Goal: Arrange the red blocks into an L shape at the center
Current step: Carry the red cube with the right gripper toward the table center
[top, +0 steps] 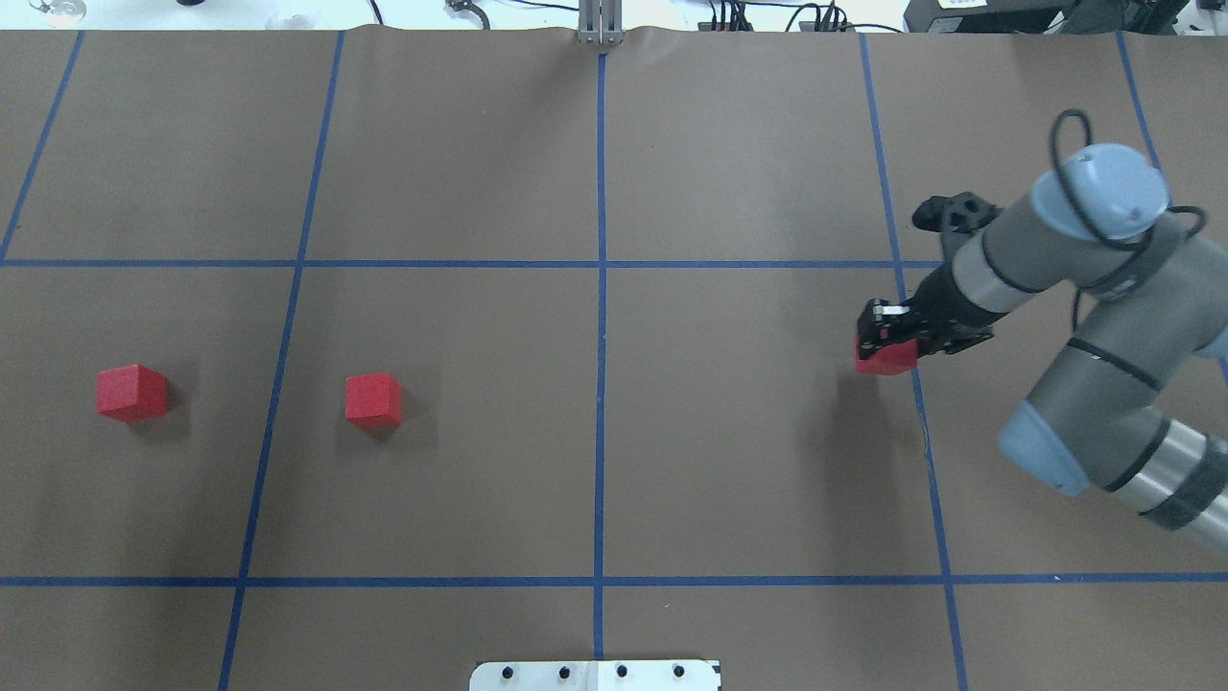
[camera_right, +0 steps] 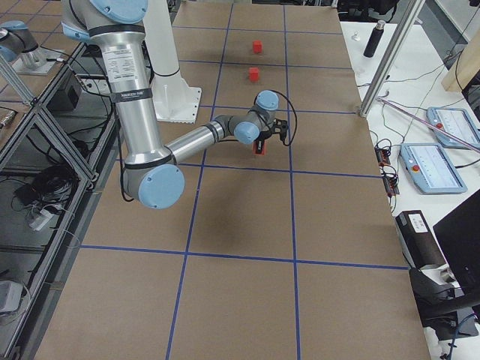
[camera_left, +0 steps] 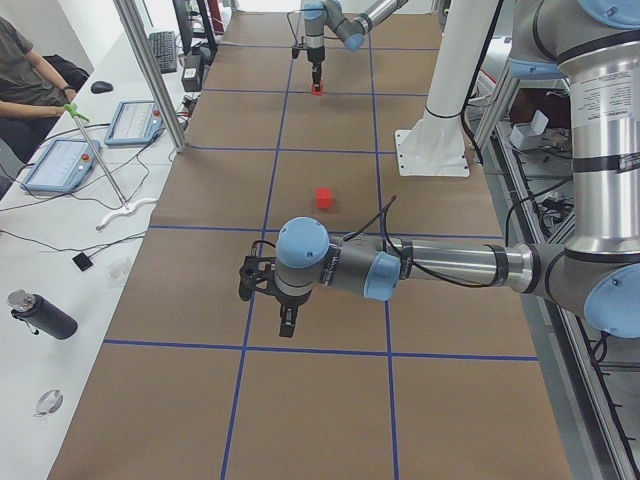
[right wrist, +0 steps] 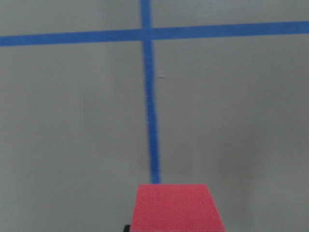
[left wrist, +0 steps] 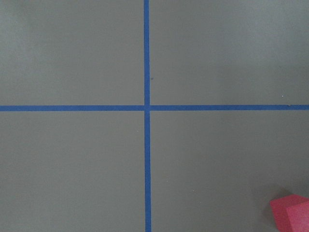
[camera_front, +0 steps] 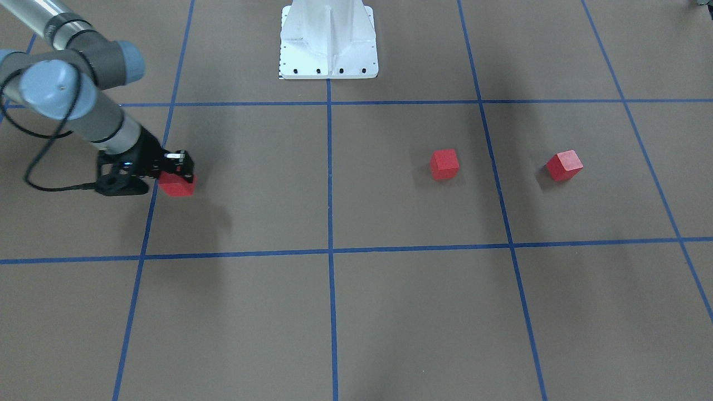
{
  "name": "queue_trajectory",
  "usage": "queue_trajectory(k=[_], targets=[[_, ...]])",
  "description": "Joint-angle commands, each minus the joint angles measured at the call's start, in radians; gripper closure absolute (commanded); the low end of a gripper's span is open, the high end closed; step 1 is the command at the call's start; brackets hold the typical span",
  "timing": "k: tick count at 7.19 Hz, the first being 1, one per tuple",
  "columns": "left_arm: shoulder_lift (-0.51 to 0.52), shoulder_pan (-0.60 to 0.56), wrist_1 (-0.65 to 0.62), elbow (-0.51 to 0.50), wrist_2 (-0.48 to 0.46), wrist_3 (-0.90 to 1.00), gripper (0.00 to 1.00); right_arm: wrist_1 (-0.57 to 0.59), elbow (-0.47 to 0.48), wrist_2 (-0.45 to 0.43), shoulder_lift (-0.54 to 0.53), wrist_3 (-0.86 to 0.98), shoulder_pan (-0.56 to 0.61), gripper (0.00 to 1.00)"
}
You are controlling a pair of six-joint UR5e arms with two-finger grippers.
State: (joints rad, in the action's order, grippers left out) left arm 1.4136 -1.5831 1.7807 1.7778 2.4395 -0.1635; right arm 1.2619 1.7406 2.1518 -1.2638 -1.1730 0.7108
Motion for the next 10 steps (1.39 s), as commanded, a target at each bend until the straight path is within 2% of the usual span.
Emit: queue_trajectory(k=[1,3,5,10], targets=[[-0.008,0.0,0.002,-0.004,0.024,-0.001,0.0,0.264,-0.042,-0.119,0.334,-0.193,-0.14,1.0],[-0.008,0.0,0.0,-0.008,0.024,-0.002,0.0,0.271,-0.197,-0.235,0.493,-0.302,-0.221,1.0],[-0.008,0.0,0.002,-0.006,0.024,-0.002,0.0,0.188,-0.291,-0.24,0.534,-0.32,-0.238,1.0],[-0.008,0.0,0.002,-0.001,0.024,-0.002,0.0,0.191,-0.306,-0.237,0.52,-0.24,-0.238,1.0]])
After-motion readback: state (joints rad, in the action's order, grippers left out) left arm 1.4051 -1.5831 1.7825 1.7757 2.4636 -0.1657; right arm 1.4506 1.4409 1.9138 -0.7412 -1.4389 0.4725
